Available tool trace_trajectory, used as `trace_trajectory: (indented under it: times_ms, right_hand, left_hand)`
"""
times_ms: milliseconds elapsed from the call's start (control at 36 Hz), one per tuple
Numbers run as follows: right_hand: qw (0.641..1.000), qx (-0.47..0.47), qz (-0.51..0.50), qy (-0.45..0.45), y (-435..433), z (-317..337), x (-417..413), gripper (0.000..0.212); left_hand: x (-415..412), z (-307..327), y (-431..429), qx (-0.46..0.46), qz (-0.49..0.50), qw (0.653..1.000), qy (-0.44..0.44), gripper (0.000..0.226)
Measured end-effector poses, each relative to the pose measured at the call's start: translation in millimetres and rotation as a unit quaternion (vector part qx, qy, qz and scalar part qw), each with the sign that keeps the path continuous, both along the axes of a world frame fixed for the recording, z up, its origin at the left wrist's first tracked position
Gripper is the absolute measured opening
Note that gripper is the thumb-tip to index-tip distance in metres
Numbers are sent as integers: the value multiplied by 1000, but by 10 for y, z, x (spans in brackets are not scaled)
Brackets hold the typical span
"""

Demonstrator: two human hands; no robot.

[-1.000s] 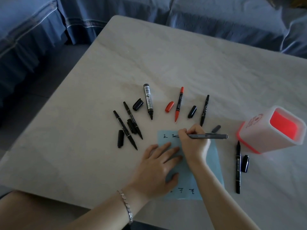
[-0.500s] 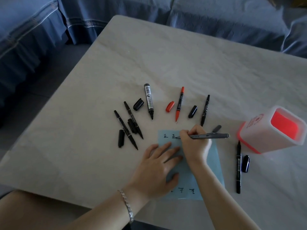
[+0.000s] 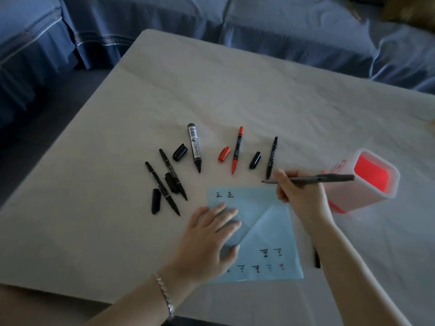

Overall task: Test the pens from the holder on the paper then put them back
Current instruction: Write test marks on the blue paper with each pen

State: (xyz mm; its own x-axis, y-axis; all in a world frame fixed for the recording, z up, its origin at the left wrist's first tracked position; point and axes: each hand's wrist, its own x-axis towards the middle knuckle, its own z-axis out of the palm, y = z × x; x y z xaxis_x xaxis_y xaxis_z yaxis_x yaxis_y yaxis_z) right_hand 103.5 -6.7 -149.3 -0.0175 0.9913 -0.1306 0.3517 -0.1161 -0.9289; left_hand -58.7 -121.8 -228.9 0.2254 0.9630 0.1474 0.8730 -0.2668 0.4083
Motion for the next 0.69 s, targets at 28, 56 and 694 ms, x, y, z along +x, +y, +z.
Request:
trace_trajectory:
  times_ms: [28, 56, 694]
  right_hand:
    - [1000, -16, 3, 6, 31, 54, 69, 22]
    - [999, -30, 1, 11, 65, 104, 139, 22]
    - [920, -64, 50, -384, 309, -102, 469, 30]
  left_hand:
    - [0, -1, -1, 0, -2, 1000, 1, 43]
    - [-1, -4, 1, 0, -3, 1000, 2, 44]
    - [12, -33, 12, 3, -2, 1000, -3, 43]
